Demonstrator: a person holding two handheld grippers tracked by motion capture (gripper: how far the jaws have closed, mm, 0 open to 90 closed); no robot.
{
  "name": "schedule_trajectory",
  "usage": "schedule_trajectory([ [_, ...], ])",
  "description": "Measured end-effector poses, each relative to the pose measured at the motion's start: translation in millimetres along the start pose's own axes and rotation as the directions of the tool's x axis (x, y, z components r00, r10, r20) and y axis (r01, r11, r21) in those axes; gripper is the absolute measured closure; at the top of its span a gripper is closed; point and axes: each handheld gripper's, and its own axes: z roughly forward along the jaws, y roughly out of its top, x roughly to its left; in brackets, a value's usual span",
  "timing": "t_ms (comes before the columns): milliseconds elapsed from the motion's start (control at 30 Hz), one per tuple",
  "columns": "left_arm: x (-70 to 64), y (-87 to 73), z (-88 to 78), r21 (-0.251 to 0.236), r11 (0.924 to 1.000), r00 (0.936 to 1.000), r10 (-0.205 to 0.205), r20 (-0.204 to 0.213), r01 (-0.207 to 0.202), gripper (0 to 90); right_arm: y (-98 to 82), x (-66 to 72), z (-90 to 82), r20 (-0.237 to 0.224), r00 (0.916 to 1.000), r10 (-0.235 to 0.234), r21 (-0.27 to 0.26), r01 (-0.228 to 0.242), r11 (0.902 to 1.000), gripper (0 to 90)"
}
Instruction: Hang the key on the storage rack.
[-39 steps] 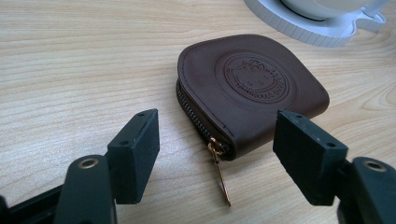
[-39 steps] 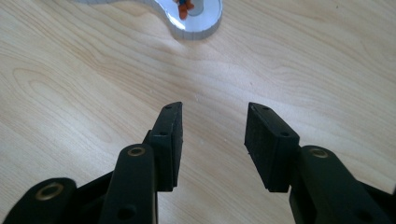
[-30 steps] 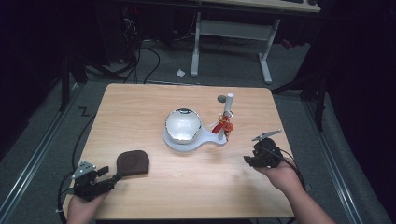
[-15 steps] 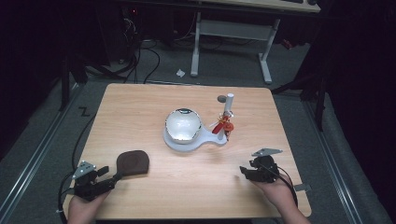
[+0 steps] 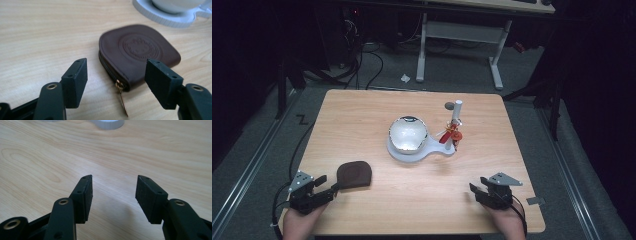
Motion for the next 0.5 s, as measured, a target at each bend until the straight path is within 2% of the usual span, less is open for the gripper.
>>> schedule_trajectory([
  [133, -0.5, 3.8, -0.5, -0.01, 0.9999, 1.0, 0.006, -0.002, -0.006, 36.1, -6.0, -5.4, -2.1, -0.005, 0.9998, 0.018, -0.009, -0.018, 0.9998, 48.8],
  [167, -0.9, 5.0, 0.1, -0.013, 0.9998, 0.9999, 0.012, -0.008, -0.012, 36.3, -7.7, -5.9, 0.7, -0.017, 0.9998, -0.003, 0.004, 0.003, 1.0, 48.8],
  [233, -0.8, 8.4, 2.6, -0.014, 0.9998, 0.9999, 0.012, -0.007, -0.012, 38.8, -7.6, -5.6, 1.9, -0.022, 0.9997, -0.008, 0.007, 0.008, 0.9999, 48.8],
  [267, -0.1, 12.7, 8.2, -0.001, 1.0, 1.0, -0.006, 0.001, 0.006, 38.9, -6.0, -4.8, 3.6, -0.034, 0.9994, -0.008, 0.003, 0.008, 1.0, 48.7],
  [300, -0.1, 12.7, 8.2, -0.001, 1.0, 1.0, -0.006, 0.001, 0.006, 39.5, -6.0, -4.8, 3.6, -0.034, 0.9994, -0.008, 0.003, 0.008, 1.0, 48.7],
  [367, 2.1, 17.7, 16.5, 0.016, 0.9989, 0.9987, -0.045, 0.021, 0.045, 40.3, -4.8, -3.2, 3.7, -0.048, 0.9988, -0.004, -0.006, 0.004, 1.0, 48.6],
  [433, 3.1, 21.0, 23.3, 0.013, 0.9979, 0.9979, -0.064, 0.006, 0.064, 44.3, -4.0, 1.2, 3.1, -0.057, 0.9975, -0.041, -0.008, 0.041, 0.9991, 48.6],
  [500, 4.4, 20.5, 28.3, -0.002, 0.9955, 0.9955, -0.095, 0.01, 0.095, 47.4, -4.3, 1.5, 3.1, -0.059, 0.9972, -0.045, -0.006, 0.045, 0.999, 48.6],
])
